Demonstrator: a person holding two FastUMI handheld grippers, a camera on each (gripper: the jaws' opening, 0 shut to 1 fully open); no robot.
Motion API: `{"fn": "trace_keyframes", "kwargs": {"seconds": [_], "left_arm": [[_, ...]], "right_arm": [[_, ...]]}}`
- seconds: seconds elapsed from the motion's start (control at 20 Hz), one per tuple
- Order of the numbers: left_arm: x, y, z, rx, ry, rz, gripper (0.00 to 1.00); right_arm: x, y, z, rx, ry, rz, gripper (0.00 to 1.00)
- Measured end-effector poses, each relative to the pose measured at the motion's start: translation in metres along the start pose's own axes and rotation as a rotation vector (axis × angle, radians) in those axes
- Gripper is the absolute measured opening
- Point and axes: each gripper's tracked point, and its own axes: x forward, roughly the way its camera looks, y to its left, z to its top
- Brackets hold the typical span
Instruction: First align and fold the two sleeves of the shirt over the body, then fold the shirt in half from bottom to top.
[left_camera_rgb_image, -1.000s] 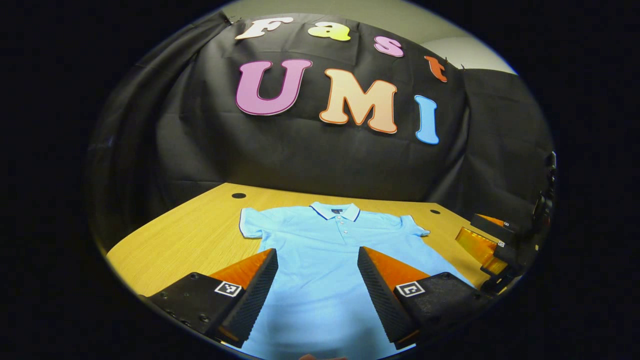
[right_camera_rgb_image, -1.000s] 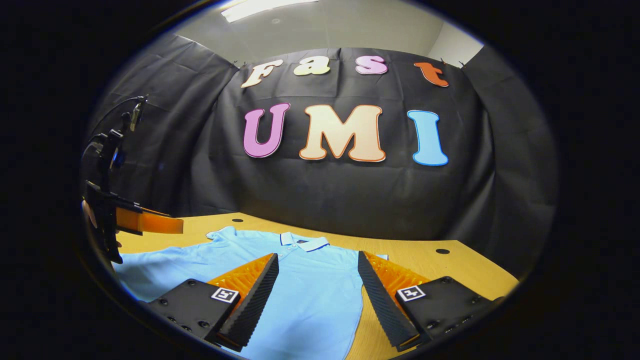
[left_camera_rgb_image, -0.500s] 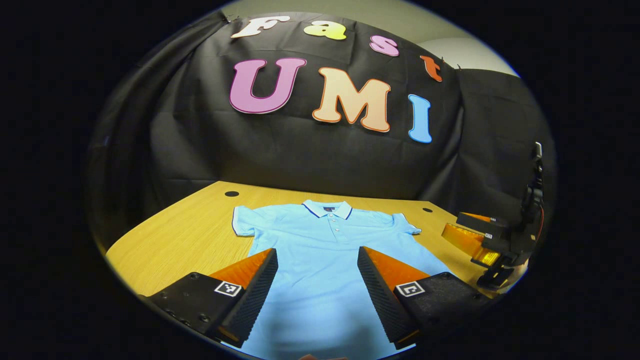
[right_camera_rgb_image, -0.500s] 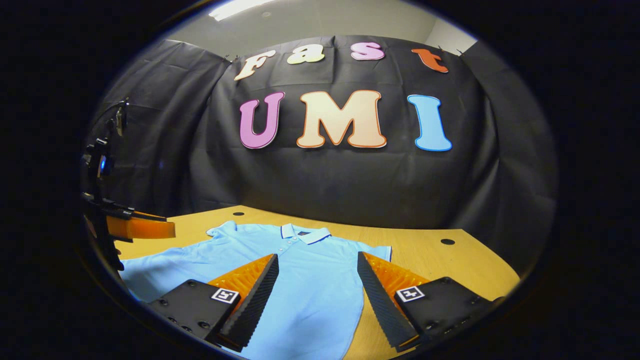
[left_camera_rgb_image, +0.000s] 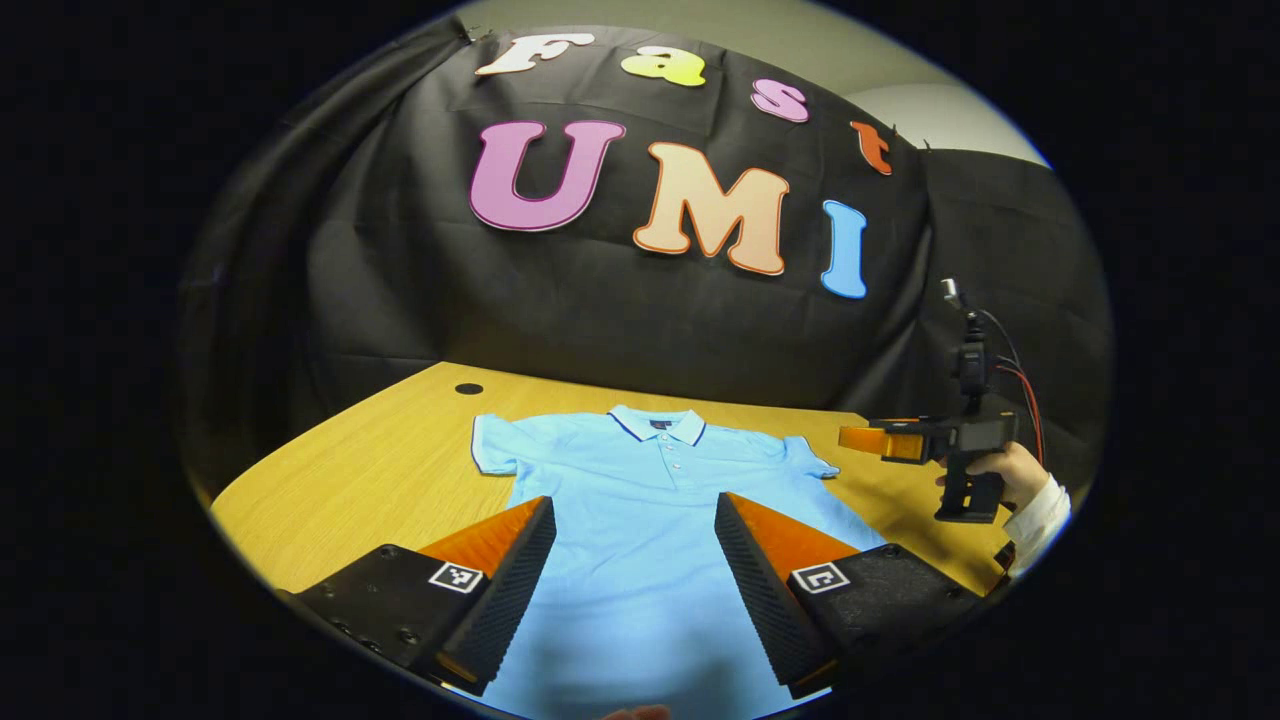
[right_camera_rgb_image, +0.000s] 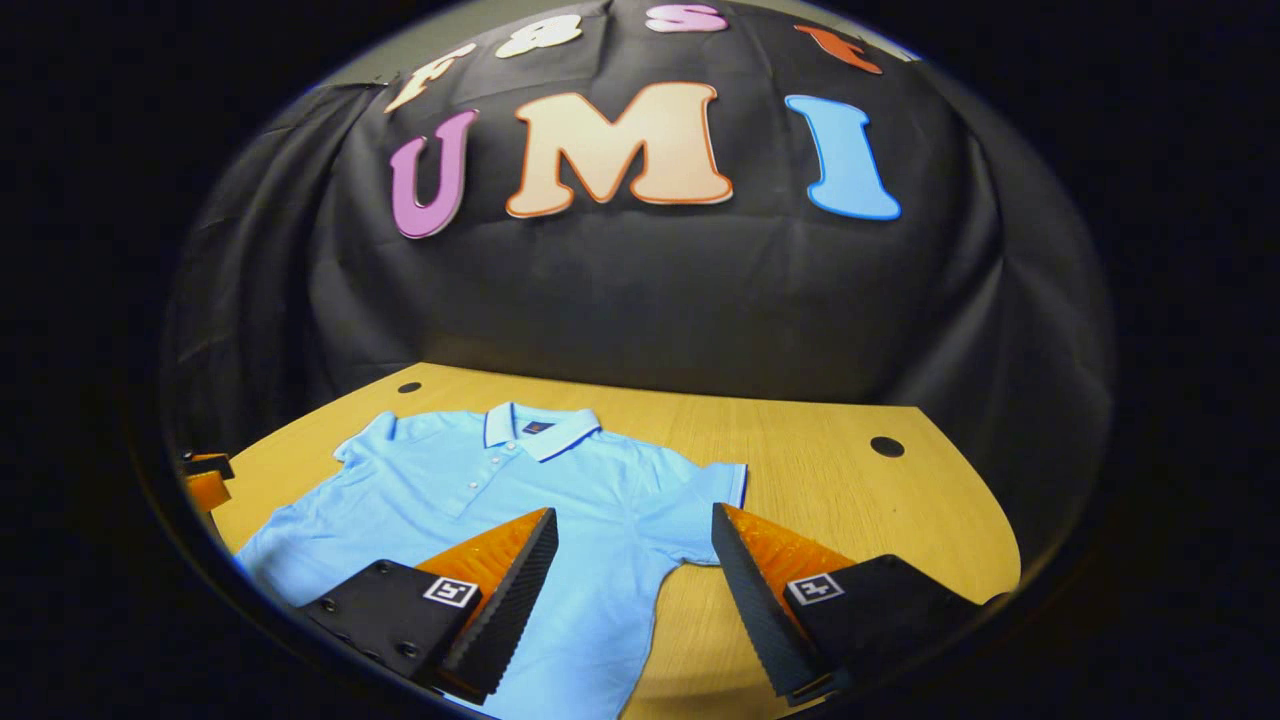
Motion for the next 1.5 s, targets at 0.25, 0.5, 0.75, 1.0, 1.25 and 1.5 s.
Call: {"fn": "trace_keyframes", "kwargs": {"seconds": [0.25,0.5,0.75,1.0,1.25,1.5], "left_arm": [[-0.002,0.002,-0.002,-0.031,0.018,0.001,0.95],[-0.001,0.002,-0.006,-0.023,0.033,-0.001,0.95],[0.000,0.002,-0.008,-0.012,0.044,0.002,0.96],[0.000,0.006,-0.008,-0.005,0.045,0.017,0.96],[0.000,0.005,-0.012,-0.014,0.056,0.010,0.96],[0.001,0.002,-0.016,-0.021,0.071,-0.003,0.95]], "right_arm": [[0.056,-0.021,-0.019,0.058,0.168,-0.041,0.92],[0.089,-0.037,-0.045,0.033,0.270,-0.108,0.89],[0.099,-0.051,-0.067,0.058,0.330,-0.133,0.88],[0.101,-0.048,-0.070,0.075,0.337,-0.100,0.73],[0.102,-0.043,-0.071,0.079,0.337,-0.080,0.45],[0.100,-0.036,-0.071,0.085,0.345,-0.061,0.11]]}}
